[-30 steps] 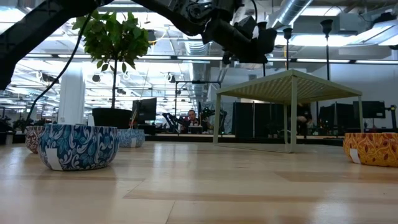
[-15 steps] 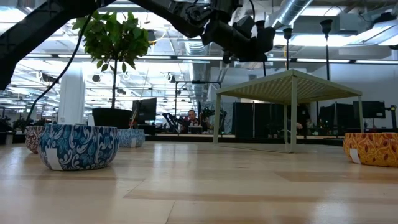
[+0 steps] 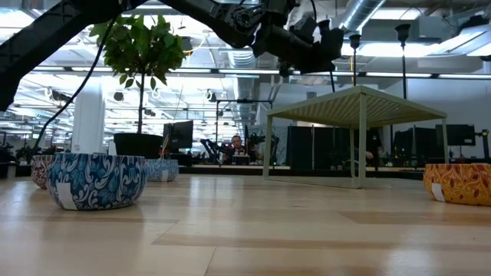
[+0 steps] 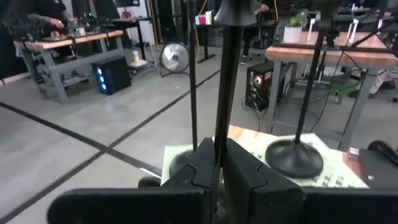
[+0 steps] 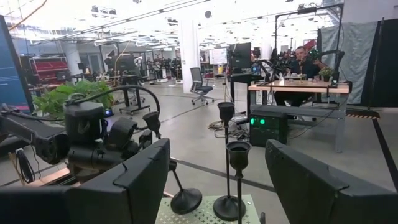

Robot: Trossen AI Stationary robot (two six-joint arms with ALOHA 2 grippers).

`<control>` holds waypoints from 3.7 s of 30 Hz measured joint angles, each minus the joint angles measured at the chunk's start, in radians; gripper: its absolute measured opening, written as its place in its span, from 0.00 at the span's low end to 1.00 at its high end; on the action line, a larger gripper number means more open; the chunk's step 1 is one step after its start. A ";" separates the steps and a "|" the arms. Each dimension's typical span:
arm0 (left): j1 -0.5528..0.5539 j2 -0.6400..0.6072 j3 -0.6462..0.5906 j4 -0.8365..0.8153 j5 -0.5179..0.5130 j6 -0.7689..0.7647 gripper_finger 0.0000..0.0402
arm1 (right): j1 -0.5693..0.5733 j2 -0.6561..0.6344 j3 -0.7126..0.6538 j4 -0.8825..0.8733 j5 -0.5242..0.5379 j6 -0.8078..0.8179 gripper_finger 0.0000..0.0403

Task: Pick & Place candle stick holders
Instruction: Put the black candle holder on the shelf, then align the black candle holder with the bottom left black candle holder on the shelf

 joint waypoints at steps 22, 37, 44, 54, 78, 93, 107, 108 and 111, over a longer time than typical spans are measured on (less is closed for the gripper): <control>0.008 0.040 0.009 -0.038 -0.001 0.009 0.03 | 0.000 0.000 0.000 -0.001 0.000 0.004 0.63; 0.013 0.029 0.008 -0.047 0.024 0.026 0.08 | 0.000 0.000 0.000 -0.016 0.000 -0.001 0.63; 0.018 0.029 0.008 -0.043 0.089 0.018 0.08 | 0.000 0.000 0.000 -0.016 0.000 -0.001 0.63; 0.034 0.029 0.008 -0.041 0.085 0.053 0.06 | 0.000 0.000 0.000 -0.016 -0.001 0.023 0.63; 0.042 0.044 0.008 0.048 0.116 0.024 0.06 | 0.000 0.000 0.000 -0.015 -0.001 0.014 0.63; 0.043 0.062 0.007 0.066 0.128 0.021 0.06 | 0.000 0.000 0.000 -0.015 -0.001 0.015 0.63; 0.044 0.062 0.007 0.065 0.128 0.021 0.18 | 0.000 0.000 0.000 -0.015 -0.002 0.015 0.63; 0.044 0.062 0.007 0.065 0.128 0.022 0.19 | 0.000 0.000 0.000 -0.015 -0.002 0.015 0.63; 0.044 0.062 0.007 0.065 0.128 0.027 0.22 | 0.000 0.000 0.000 -0.016 -0.003 0.015 0.63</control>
